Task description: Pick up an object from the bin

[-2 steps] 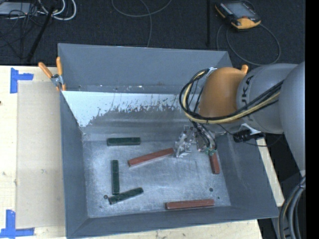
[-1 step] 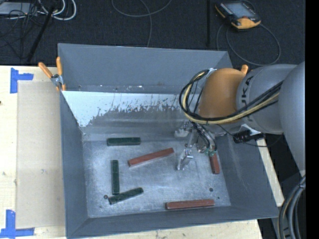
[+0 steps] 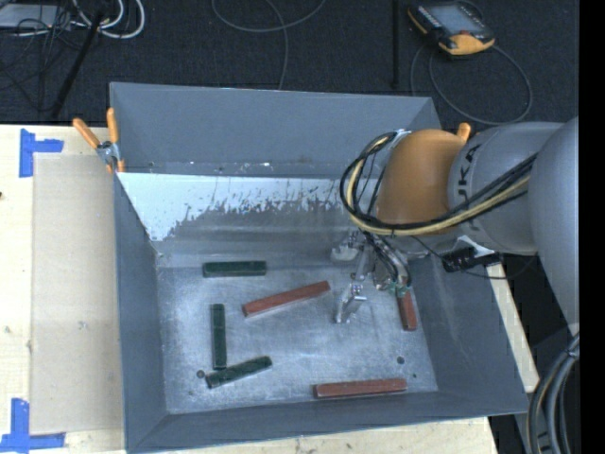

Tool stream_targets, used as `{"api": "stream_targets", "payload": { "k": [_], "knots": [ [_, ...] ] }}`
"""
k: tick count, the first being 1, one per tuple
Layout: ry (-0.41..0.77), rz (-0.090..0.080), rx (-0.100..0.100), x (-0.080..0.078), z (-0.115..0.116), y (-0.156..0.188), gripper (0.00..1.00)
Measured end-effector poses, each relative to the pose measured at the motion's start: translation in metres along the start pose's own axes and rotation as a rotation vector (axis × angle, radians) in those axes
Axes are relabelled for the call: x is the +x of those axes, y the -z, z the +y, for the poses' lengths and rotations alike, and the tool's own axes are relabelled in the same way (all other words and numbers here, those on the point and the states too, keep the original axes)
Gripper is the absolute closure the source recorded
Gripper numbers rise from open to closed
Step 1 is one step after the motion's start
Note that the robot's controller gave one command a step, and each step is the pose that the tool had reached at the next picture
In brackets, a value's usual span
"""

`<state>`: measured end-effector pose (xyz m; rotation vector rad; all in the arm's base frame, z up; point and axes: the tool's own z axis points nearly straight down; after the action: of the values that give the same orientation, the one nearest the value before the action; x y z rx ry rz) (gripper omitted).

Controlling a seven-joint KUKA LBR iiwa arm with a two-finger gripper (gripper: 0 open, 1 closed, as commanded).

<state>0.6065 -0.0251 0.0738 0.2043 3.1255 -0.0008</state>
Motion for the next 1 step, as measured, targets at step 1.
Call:
{"api": "stream_targets", "payload": {
  "k": [1],
  "knots": [
    [0.045,0.012,0.002,0.0111,0.006,0.0084,0.0]
  ]
}}
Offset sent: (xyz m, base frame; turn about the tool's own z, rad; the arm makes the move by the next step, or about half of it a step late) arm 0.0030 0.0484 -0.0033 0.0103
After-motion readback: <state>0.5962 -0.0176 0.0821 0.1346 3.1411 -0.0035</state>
